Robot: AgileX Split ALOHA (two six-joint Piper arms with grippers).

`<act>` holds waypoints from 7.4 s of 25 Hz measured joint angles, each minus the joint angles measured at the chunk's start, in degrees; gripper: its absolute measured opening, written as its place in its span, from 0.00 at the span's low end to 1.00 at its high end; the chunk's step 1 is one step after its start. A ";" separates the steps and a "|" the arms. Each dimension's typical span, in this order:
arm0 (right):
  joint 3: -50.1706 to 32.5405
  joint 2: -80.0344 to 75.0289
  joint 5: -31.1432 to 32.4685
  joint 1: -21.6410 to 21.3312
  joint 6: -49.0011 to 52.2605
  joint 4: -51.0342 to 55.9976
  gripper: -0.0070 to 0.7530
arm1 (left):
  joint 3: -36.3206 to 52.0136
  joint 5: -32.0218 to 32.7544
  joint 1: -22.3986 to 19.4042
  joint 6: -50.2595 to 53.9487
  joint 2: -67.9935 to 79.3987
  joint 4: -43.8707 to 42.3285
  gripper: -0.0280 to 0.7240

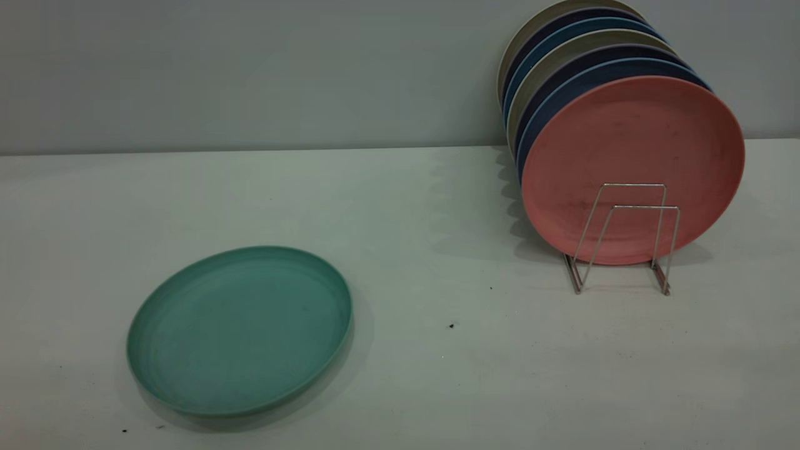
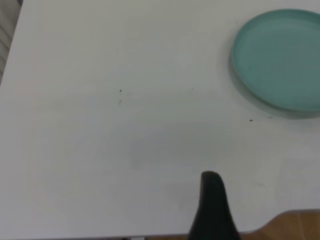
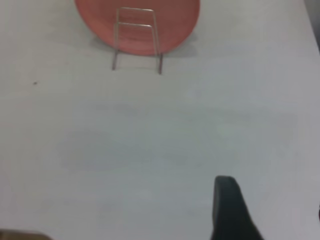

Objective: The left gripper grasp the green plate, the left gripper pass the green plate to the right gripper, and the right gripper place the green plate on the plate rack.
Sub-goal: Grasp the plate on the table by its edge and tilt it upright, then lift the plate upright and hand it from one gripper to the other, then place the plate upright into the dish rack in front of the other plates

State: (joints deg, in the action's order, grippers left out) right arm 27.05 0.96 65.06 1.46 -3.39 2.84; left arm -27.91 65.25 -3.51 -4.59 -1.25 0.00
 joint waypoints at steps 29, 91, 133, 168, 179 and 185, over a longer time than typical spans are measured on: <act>18.12 -60.84 -26.21 0.53 -31.99 31.85 0.61 | -23.45 -22.63 0.00 4.59 59.02 5.65 0.81; 34.78 -103.92 -34.12 27.13 -40.07 49.17 0.61 | -43.31 -29.80 -0.05 -28.73 133.65 35.75 0.09; 53.76 -122.67 -5.47 12.27 -46.17 59.33 0.61 | -43.64 -17.56 5.31 -58.86 127.09 50.62 0.07; 53.76 -124.76 -9.37 16.64 -50.52 55.95 0.17 | -43.64 -7.24 5.26 -61.83 126.44 62.94 0.98; 53.76 -116.85 -10.63 15.12 -53.39 33.28 0.17 | -43.64 -6.19 2.58 -61.50 113.90 61.03 0.87; 53.76 -106.28 -16.16 15.12 -64.28 19.94 0.17 | -43.64 -6.19 1.31 -60.80 111.65 58.72 0.83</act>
State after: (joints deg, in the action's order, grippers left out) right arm 80.81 -105.32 48.90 16.59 -67.67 22.78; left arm -71.55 59.06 -2.20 -65.38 110.40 58.72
